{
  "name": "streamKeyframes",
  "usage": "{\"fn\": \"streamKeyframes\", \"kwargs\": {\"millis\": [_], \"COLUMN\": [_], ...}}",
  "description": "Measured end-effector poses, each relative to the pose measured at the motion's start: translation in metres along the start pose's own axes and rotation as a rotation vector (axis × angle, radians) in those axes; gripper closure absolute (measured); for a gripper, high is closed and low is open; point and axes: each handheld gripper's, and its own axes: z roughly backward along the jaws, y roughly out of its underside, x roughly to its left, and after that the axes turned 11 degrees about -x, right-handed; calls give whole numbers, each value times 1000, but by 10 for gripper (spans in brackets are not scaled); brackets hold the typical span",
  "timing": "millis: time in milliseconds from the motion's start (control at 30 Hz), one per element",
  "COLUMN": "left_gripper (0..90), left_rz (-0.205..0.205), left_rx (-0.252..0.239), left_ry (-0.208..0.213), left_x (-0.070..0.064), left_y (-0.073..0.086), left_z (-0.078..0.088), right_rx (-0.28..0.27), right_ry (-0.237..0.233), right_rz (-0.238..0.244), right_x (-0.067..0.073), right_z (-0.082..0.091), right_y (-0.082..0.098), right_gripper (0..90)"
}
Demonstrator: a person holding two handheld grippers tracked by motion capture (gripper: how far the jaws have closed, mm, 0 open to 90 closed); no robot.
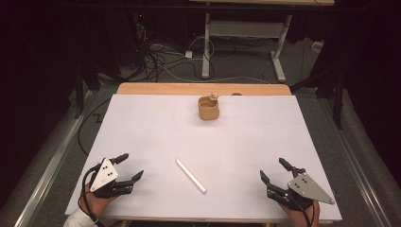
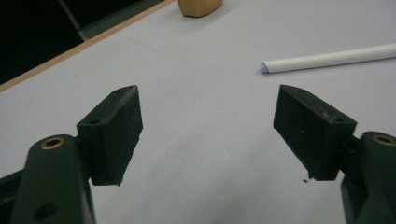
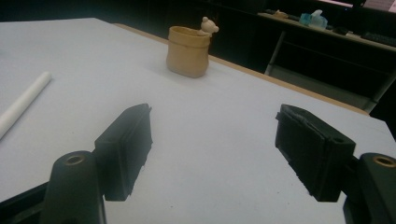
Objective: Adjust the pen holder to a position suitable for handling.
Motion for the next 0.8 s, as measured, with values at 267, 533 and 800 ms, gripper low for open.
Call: {"fn": "streamKeyframes", "kwargs": {"millis": [267,533,800], "left_gripper": [238,296,429], "left_rz": [-6,-21,10], "left_rx": [21,31,54], "left_ry": [-3,-26,-27], "left_x": [-1,1,7], "left_y": [2,1,-2], "left_z": [-3,-5,-11], "right_rx": [23,39,58], "right_ry": [1,-1,-36], "right_rz": [20,37,32], "right_x": [-1,-1,-6], "right_z": [-2,-9,-21], "right_y": [4,6,7], "right_gripper": [298,380,533]}}
